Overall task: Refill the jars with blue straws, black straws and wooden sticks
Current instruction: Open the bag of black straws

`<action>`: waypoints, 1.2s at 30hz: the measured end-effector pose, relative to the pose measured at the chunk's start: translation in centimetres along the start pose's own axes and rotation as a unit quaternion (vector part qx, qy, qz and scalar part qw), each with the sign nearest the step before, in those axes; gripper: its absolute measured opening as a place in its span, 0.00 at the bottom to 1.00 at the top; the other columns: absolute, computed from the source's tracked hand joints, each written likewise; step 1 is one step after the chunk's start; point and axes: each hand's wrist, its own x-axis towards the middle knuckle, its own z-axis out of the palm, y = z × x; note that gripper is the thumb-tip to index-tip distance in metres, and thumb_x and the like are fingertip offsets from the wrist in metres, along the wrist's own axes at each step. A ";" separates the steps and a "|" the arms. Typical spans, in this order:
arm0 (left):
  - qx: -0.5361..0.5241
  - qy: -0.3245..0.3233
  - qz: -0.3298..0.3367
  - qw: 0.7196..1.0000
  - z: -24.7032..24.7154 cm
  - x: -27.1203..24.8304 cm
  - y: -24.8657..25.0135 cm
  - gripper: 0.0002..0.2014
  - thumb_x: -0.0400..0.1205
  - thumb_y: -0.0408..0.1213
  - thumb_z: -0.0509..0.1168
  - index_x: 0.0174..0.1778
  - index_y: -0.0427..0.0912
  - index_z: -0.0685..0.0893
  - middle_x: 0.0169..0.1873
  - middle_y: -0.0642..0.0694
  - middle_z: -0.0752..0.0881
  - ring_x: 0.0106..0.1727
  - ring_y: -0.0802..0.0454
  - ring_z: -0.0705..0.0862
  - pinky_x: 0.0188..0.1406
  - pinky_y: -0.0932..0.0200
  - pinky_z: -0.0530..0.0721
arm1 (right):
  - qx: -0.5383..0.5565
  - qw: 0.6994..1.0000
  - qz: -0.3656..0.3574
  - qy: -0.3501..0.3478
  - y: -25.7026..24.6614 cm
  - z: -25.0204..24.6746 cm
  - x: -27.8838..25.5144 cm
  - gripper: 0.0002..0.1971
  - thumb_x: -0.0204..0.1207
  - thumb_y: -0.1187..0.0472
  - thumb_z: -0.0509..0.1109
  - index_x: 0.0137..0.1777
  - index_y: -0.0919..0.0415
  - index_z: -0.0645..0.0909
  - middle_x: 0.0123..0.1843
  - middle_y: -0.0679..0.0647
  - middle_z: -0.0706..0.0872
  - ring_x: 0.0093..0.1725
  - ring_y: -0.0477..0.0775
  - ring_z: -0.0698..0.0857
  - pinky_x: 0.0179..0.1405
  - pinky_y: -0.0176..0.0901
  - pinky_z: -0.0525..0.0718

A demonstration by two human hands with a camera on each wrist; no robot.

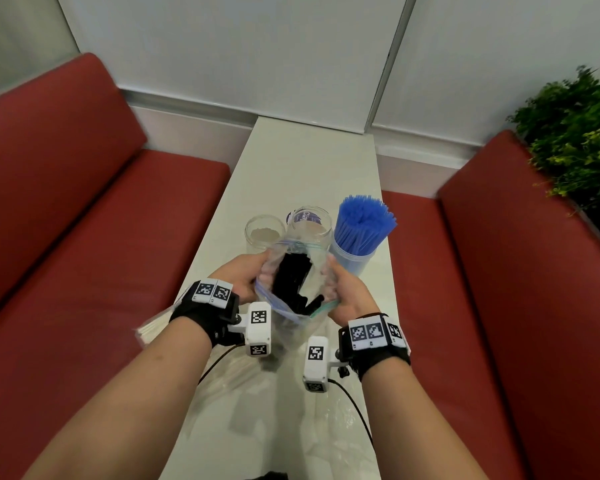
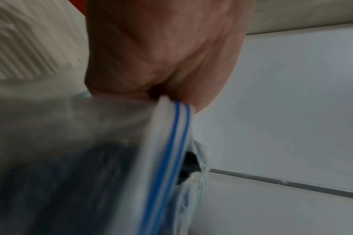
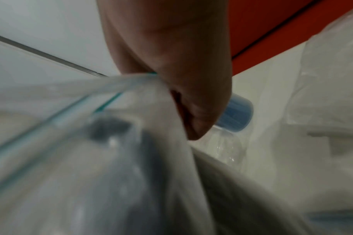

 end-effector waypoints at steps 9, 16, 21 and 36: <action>0.470 -0.008 0.213 0.856 0.8 -1.0 -0.1 0.42 0.79 0.59 0.74 0.84 0.71 0.56 0.53 0.37 0.89 0.37 0.52 0.88 0.35 0.58 0.85 | -0.023 0.997 -0.067 0.011 -0.2 0.7 0.6 0.09 0.88 0.57 0.64 0.55 0.57 0.86 0.24 0.52 0.74 0.19 0.48 0.73 0.17 0.39 0.74; 0.487 0.141 0.335 0.794 2.7 -1.3 2.1 0.15 0.86 0.48 0.70 0.54 0.38 0.89 0.53 0.41 0.78 0.50 0.41 0.86 0.27 0.51 0.91 | -0.171 0.980 -0.071 -0.074 -0.1 0.5 0.7 0.16 0.79 0.43 0.74 0.45 0.57 0.88 0.22 0.47 0.66 0.18 0.46 0.63 0.17 0.37 0.64; 0.267 0.164 0.266 0.911 2.0 -0.5 2.8 0.19 0.90 0.40 0.64 0.39 0.30 0.86 0.34 0.31 0.82 0.28 0.42 0.90 0.40 0.40 0.94 | -0.281 0.943 -0.153 -0.088 -0.5 -0.3 0.6 0.14 0.76 0.54 0.80 0.52 0.61 0.84 0.28 0.49 0.74 0.23 0.45 0.69 0.22 0.37 0.72; 0.269 0.074 0.155 0.948 1.9 -0.8 2.2 0.08 0.89 0.36 0.64 0.45 0.39 0.85 0.29 0.44 0.82 0.19 0.56 0.73 0.17 0.64 0.71 | -0.175 0.969 -0.168 0.052 0.1 0.1 0.5 0.09 0.91 0.61 0.59 0.52 0.60 0.80 0.35 0.56 0.83 0.30 0.50 0.80 0.29 0.41 0.80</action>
